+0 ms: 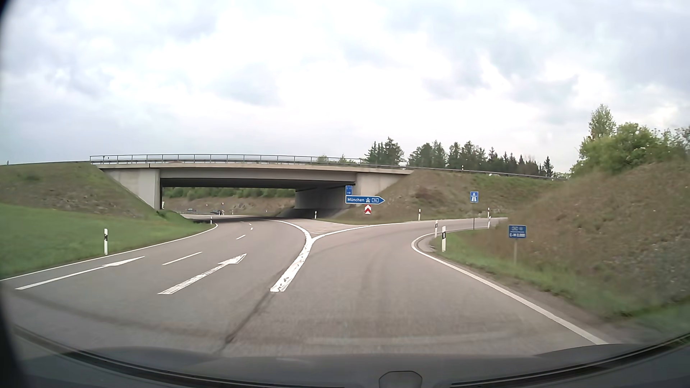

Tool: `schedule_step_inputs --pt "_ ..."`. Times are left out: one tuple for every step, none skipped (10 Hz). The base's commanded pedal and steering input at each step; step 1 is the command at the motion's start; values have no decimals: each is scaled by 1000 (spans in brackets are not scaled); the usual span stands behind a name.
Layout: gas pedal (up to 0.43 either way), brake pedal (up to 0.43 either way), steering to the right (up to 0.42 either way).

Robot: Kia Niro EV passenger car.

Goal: Follow the waypoints while adhering to traffic rules and regulations

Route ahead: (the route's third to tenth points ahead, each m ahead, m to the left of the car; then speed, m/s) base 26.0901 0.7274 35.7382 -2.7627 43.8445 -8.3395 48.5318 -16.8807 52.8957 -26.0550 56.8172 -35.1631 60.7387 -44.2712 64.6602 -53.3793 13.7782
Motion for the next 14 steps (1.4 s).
schedule_step_inputs --pt "0 189 -22" --pt "0 189 -17" --pt "0 189 -12" --pt "0 189 -6" --pt "0 183 0" --pt "0 183 8" --pt "0 183 21" --pt "0 183 30" --pt "0 177 45" --pt "0 165 59" --pt "0 146 76" --pt "0 79 91" --pt "0 0 99" --pt "0 0 102"
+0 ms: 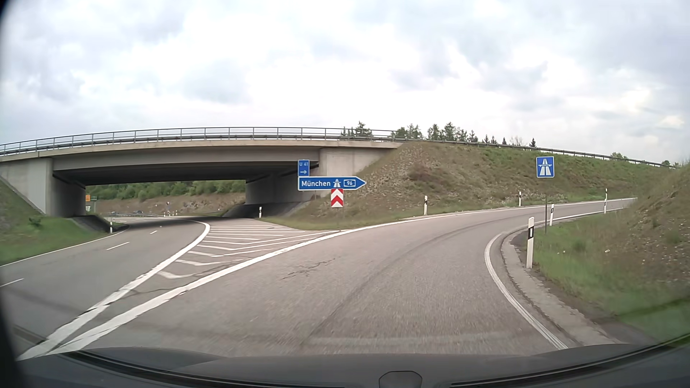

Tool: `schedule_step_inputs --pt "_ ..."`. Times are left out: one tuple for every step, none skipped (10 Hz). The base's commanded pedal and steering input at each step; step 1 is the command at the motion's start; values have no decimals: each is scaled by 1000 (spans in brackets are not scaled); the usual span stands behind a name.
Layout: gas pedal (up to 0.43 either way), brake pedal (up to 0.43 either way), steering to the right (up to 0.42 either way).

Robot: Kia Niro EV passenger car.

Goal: Follow the waypoints while adhering to traffic rules and regulations

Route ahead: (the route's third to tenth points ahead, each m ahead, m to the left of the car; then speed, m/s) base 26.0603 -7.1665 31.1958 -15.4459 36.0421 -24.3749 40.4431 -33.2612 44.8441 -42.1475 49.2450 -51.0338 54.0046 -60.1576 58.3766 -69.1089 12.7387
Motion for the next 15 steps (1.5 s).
schedule_step_inputs --pt "0 0 106" --pt "0 0 110" --pt "0 0 116" --pt "0 0 122" --pt "0 0 124" --pt "28 0 124" --pt "79 0 129" --pt "87 0 138" --pt "87 0 143" --pt "87 0 144" --pt "98 0 144" --pt "157 0 144" --pt "189 0 144" --pt "189 0 145" --pt "189 0 149"
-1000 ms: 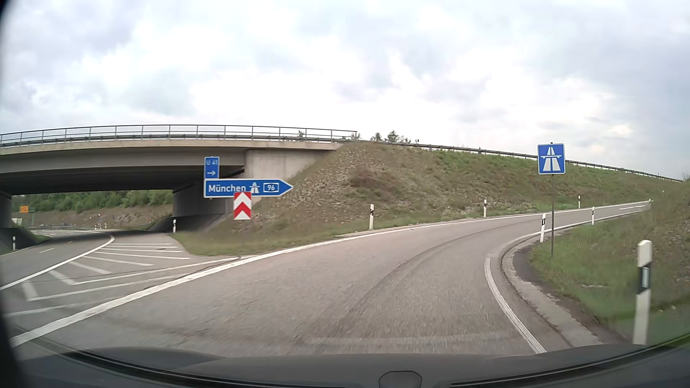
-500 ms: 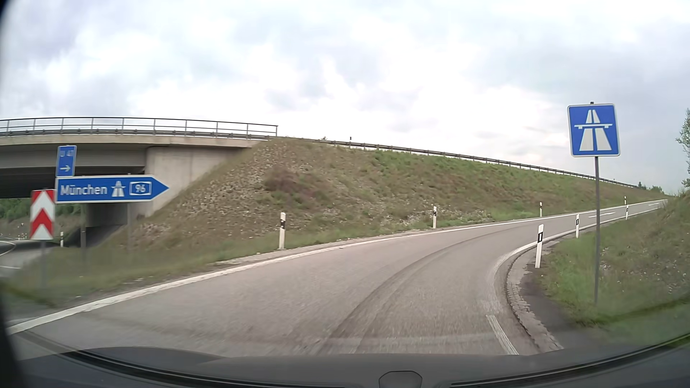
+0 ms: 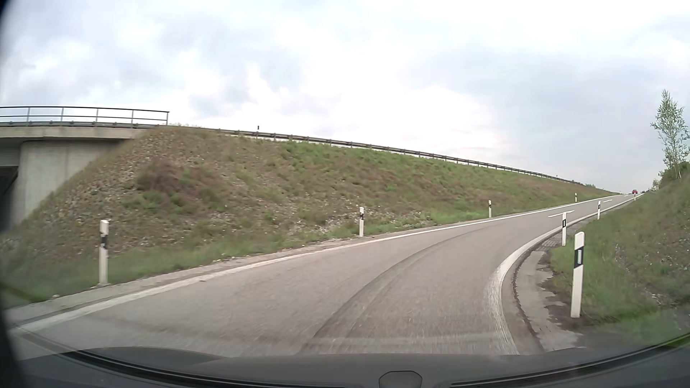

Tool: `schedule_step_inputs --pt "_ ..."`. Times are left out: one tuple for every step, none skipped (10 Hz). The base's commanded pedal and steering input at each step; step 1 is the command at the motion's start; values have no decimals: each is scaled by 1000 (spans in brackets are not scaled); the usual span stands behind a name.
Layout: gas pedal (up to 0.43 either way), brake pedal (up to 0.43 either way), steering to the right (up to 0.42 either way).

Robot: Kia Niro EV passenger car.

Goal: Follow the waypoints while adhering to traffic rules and regulations

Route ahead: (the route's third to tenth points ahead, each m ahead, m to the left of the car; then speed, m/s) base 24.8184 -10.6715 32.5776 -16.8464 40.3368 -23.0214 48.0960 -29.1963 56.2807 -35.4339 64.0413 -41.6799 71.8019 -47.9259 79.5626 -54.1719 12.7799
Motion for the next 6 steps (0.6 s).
schedule_step_inputs --pt "189 0 154" --pt "189 0 155" --pt "209 0 155" --pt "220 0 156" --pt "260 0 154" --pt "268 0 148"
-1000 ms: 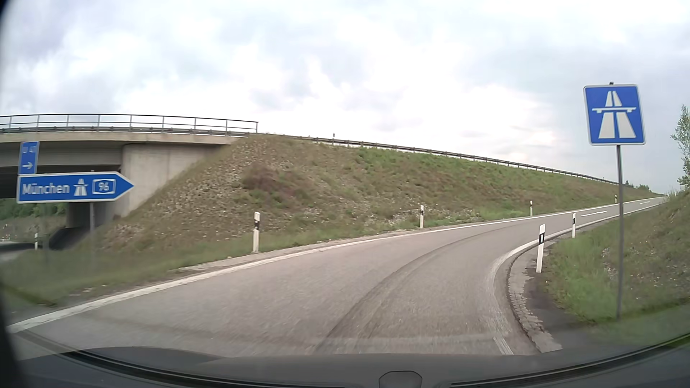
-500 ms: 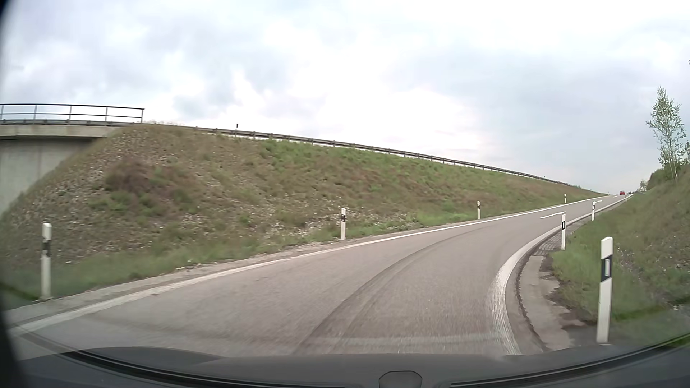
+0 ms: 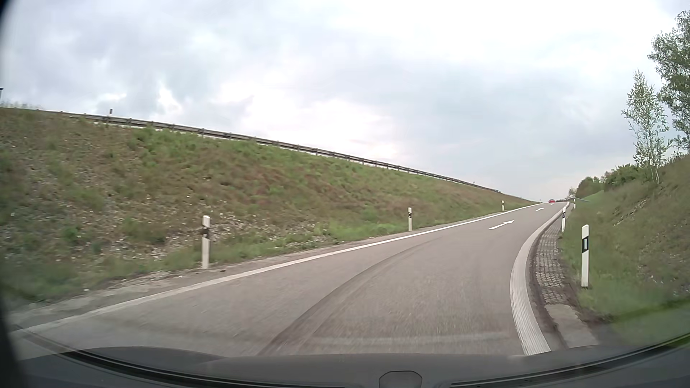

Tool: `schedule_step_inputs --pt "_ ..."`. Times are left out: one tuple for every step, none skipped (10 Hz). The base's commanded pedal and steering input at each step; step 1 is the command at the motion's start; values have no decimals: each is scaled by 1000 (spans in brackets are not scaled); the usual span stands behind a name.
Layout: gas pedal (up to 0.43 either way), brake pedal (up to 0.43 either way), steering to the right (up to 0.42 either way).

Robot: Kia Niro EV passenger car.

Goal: Follow the waypoints while adhering to traffic rules and regulations

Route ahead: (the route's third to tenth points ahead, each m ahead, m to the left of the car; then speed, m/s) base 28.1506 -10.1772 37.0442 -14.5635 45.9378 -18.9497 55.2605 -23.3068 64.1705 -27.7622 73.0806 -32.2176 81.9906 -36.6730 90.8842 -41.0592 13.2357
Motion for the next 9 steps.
schedule_step_inputs --pt "287 0 146" --pt "299 0 145" --pt "311 0 142" --pt "319 0 137" --pt "339 0 129" --pt "350 0 122" --pt "370 0 111" --pt "398 0 99" --pt "421 0 87"
